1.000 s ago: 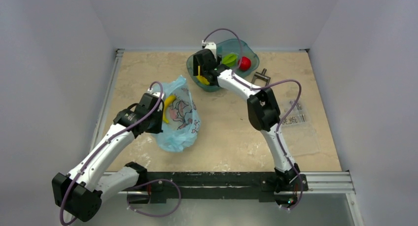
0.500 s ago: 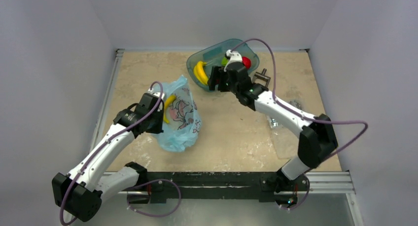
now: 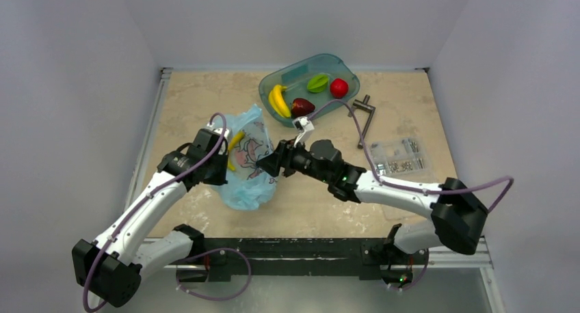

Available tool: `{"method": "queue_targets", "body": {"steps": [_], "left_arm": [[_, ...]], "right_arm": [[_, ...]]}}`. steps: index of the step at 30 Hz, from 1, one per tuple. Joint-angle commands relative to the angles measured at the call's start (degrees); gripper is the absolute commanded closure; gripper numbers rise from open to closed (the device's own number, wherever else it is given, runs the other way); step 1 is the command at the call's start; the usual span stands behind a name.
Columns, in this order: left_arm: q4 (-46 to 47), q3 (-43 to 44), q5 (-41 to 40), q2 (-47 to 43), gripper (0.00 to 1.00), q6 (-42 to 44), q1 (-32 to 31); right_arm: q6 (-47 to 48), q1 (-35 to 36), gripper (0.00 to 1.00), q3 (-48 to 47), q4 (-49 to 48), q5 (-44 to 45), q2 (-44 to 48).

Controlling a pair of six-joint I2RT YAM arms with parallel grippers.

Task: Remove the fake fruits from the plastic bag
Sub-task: Take out the fake fruit from the plastic bag.

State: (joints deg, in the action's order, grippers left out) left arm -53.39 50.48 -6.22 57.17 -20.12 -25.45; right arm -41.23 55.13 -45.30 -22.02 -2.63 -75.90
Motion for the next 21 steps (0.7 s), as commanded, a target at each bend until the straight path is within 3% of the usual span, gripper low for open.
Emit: {"method": "queue_targets", "body": {"steps": [1, 13, 21], "left_arm": [[2.1, 1.0, 3.7, -0.8, 1.0, 1.9, 0.4], [6.4, -0.4, 17.1, -3.0, 1.0, 4.9, 0.3], [7.9, -0.7, 23.4, -2.6, 1.0, 6.1, -0.2]], "right_arm": [[-5.7, 1.8, 0.44, -2.9, -12.4, 0.3, -6.9], [-8.6, 2.4, 0.48, -17.1, -7.7, 5.3, -26.0], [-4.9, 2.3, 0.47, -23.6, -6.1, 8.8, -35.4]]}}
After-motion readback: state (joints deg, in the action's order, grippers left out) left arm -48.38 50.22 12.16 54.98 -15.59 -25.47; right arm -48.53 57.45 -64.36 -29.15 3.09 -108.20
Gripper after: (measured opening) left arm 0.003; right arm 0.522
